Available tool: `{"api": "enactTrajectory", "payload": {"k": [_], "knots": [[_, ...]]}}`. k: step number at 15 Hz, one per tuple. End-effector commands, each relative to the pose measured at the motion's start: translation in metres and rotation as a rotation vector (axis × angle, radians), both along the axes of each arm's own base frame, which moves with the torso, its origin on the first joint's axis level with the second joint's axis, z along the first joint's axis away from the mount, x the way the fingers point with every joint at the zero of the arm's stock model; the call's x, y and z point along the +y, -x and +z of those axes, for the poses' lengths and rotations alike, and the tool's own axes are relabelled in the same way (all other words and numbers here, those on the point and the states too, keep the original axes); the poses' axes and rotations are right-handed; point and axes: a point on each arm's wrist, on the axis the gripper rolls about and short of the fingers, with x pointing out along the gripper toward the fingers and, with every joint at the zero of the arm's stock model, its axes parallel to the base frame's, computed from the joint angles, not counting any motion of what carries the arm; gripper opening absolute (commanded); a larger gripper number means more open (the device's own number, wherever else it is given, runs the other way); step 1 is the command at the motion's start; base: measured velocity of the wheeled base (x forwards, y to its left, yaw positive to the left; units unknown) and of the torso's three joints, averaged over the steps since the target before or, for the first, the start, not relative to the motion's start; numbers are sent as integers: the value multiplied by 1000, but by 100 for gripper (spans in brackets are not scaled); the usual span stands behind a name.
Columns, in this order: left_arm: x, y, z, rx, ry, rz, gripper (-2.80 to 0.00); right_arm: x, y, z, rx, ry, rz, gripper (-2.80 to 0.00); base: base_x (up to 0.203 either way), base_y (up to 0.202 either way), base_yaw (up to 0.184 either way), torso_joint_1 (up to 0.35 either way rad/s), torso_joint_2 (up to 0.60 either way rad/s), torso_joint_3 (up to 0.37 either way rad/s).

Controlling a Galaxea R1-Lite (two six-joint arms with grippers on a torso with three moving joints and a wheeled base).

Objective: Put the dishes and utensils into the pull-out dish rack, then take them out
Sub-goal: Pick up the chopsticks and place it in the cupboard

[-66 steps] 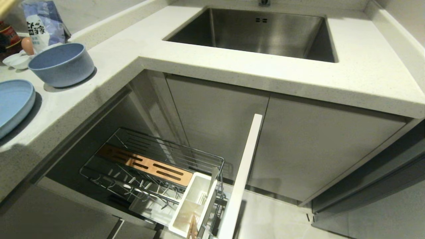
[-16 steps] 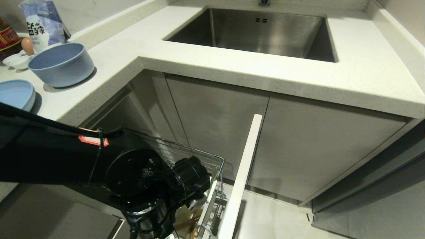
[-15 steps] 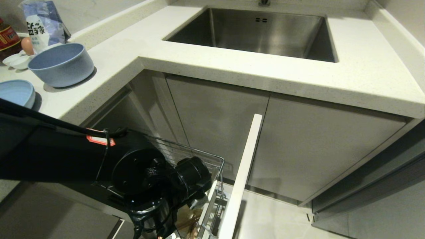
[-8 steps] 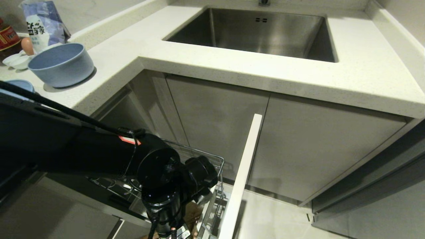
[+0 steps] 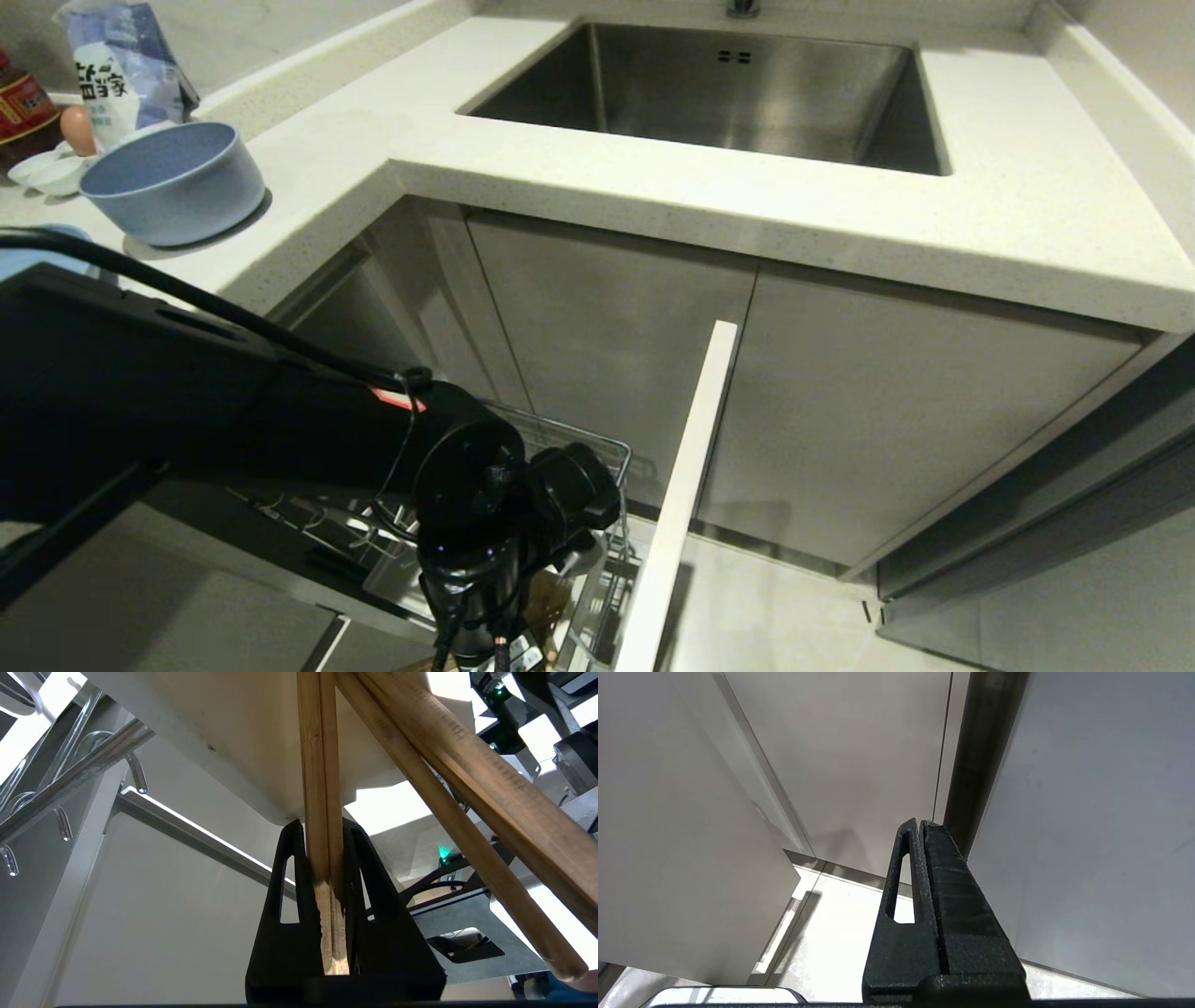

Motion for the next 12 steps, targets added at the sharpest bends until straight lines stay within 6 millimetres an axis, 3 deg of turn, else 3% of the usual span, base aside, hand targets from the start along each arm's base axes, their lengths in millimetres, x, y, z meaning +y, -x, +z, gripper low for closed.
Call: {"api": "enactTrajectory", "payload": {"k": [1,7,12], "knots": [[0,0,-1,5,-7,-1,0,0,-2,-6,22,0,1,-280,0,0,0,0,0,0],[0,0,4,-10,6,8,0,0,-2,-6,22,-1,1,-280,0,0,0,0,0,0],[6,6,22,-52,43,8,0,0,-2,-6,22,0,1,-280,0,0,0,0,0,0]]}}
